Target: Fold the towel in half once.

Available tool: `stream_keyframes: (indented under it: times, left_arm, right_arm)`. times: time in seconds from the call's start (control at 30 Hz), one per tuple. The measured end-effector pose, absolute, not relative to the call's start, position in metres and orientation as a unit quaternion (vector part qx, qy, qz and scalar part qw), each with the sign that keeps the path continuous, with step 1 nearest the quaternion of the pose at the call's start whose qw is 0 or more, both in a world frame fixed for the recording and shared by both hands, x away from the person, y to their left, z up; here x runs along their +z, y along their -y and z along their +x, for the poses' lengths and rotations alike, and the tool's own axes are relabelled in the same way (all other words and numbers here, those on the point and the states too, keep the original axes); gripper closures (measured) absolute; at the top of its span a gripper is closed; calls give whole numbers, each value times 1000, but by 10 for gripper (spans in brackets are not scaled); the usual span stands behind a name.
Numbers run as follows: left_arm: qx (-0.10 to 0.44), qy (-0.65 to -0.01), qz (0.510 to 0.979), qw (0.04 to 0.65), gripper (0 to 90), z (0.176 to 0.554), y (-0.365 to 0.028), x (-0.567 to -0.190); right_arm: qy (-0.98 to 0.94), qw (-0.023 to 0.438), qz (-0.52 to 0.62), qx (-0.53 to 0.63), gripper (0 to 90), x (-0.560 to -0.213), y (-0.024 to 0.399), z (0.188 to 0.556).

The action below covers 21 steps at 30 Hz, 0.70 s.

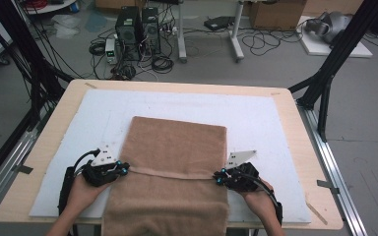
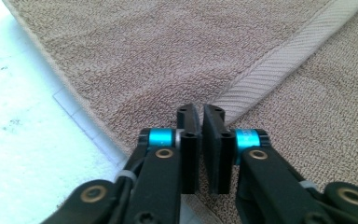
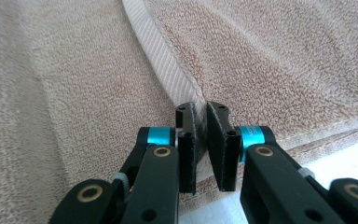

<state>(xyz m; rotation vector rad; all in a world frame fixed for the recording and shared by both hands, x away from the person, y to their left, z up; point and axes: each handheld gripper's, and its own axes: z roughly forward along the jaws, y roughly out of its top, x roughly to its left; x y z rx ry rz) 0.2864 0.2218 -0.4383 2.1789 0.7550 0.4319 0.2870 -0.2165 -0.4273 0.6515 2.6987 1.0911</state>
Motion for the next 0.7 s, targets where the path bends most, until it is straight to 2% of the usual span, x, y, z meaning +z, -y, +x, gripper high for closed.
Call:
stream_keyframes:
  times: [0.17, 0.33, 0.57, 0.63, 0.7]
  left_arm:
    - [180, -301, 842, 409, 888, 280, -226, -428]
    - [196, -277, 835, 433, 888, 259, -228, -403]
    - [195, -246, 834, 453, 888, 207, -236, -377]
    - [183, -234, 838, 457, 888, 191, -238, -374]
    - [164, -224, 841, 464, 874, 180, -239, -372]
  right_arm:
    - [-898, 85, 212, 375, 830, -415, 217, 283]
    - [-898, 100, 194, 382, 830, -392, 219, 270]
    - [-897, 103, 154, 401, 830, -359, 226, 224]
    - [-899, 83, 140, 408, 823, -354, 228, 209]
    - [-899, 73, 129, 412, 761, -351, 230, 196]
